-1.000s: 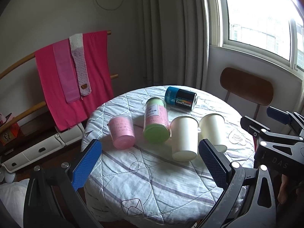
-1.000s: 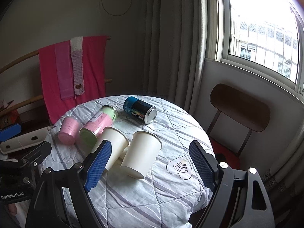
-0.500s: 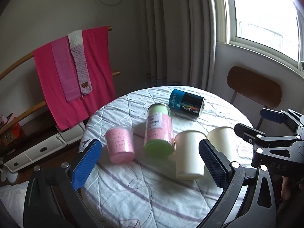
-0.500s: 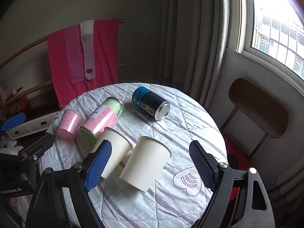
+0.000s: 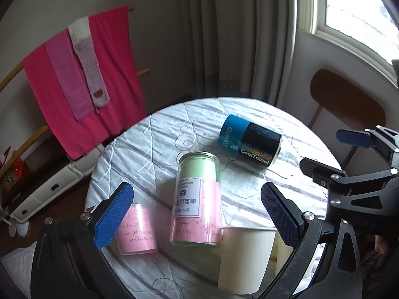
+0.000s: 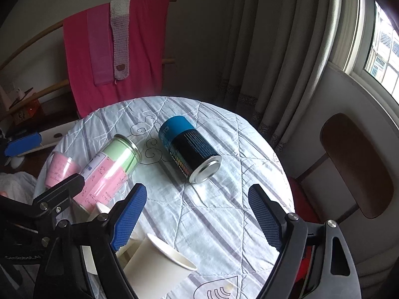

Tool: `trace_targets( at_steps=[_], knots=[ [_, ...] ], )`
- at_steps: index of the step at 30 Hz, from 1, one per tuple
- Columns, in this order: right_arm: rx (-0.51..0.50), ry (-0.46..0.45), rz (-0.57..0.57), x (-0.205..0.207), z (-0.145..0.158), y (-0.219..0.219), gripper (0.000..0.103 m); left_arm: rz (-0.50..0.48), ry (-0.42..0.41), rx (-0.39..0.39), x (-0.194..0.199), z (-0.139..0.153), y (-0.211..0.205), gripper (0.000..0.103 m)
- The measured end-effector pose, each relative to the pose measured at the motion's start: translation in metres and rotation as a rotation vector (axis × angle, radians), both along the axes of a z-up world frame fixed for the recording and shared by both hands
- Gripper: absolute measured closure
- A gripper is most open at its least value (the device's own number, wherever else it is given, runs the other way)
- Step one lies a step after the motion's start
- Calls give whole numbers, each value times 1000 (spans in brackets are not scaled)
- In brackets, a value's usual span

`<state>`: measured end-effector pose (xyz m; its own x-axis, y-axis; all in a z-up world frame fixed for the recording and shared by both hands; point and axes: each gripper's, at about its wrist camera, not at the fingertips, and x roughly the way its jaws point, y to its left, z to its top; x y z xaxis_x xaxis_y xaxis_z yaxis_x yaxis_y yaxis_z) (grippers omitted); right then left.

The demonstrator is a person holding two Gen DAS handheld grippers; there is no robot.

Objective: Flip cup upright
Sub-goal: 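Lower the right tool over the tumbler and position fingers around it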

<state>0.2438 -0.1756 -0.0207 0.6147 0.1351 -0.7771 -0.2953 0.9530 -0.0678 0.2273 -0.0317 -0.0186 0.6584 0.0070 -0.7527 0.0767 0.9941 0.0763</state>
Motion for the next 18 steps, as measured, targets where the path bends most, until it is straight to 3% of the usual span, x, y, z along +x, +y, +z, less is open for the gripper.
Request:
trace_targets(
  at_steps=[5,9,13,15,18],
  knots=[
    [-69,139,45,36,27,9,18,61,188,-25,24,19,14,0],
    [-73,240,81,54,49,14,18,79,289,13,37,32,13,0],
    [-39,327,125,72,57,17,18,58,333,-58,46,49,4,0],
    [-55,353,143,83,55,16,18,60,340,-32,52,51,-6,0],
    [-96,377,144,99,52,9,18,84,368,-56,68,51,-18,0]
  ],
)
